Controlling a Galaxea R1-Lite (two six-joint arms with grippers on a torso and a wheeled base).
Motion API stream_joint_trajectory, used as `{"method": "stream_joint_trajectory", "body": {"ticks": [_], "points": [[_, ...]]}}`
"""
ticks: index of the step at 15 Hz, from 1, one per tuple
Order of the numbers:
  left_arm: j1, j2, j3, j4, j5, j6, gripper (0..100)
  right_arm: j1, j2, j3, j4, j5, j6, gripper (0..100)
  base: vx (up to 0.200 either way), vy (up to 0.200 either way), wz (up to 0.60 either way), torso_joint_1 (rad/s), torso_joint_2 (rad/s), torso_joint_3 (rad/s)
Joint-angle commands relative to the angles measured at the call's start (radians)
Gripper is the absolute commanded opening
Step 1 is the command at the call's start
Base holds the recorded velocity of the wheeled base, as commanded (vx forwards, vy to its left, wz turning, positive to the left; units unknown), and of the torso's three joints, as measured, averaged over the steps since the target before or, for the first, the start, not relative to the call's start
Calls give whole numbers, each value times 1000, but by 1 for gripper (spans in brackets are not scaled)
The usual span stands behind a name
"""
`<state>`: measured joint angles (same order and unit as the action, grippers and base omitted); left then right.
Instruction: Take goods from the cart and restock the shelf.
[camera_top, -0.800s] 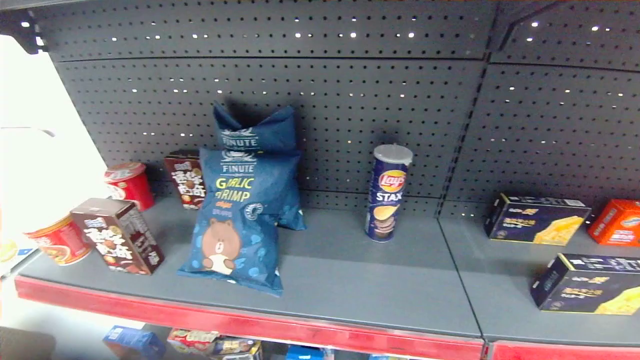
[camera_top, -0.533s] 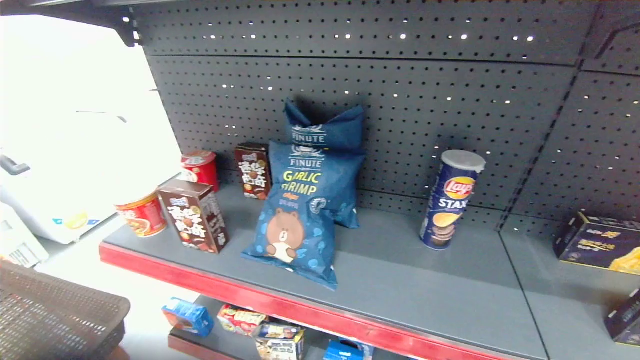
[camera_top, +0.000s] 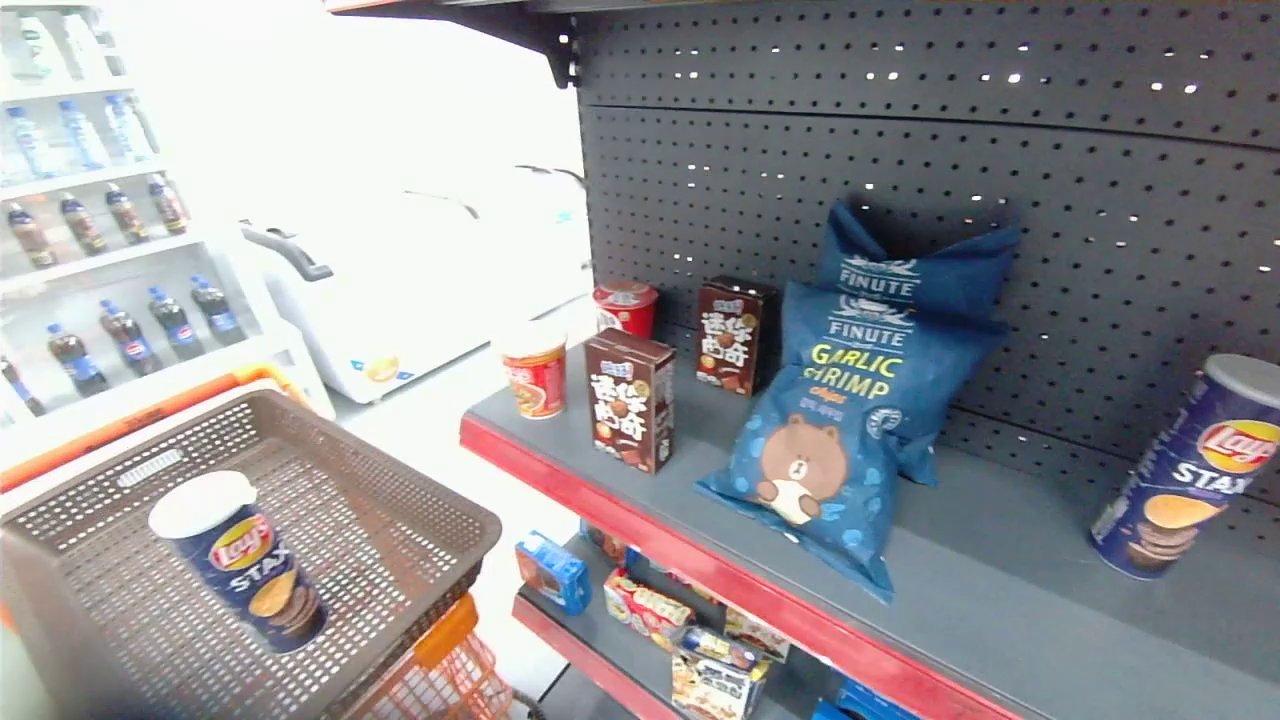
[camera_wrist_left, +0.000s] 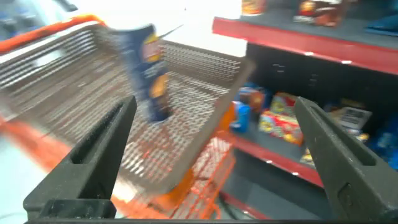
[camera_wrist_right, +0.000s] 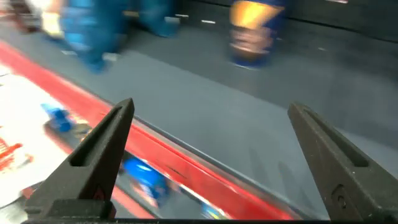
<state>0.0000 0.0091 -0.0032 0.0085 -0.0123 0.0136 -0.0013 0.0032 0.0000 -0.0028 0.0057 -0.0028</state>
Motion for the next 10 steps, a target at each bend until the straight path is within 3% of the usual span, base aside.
{"method": "stream_joint_trajectory", "body": {"ticks": [1, 9, 10], "points": [[0, 2, 0, 1, 0, 0, 100, 0, 1, 0, 0, 0, 0, 100, 0, 0, 600, 2, 2, 2], [0, 2, 0, -2, 2, 0, 100, 0, 1, 0, 0, 0, 1, 100, 0, 0, 600, 1, 2, 1], [2, 2, 3, -7, 2, 2, 100, 0, 1, 0, 0, 0, 3, 100, 0, 0, 0, 0, 0, 0]]}}
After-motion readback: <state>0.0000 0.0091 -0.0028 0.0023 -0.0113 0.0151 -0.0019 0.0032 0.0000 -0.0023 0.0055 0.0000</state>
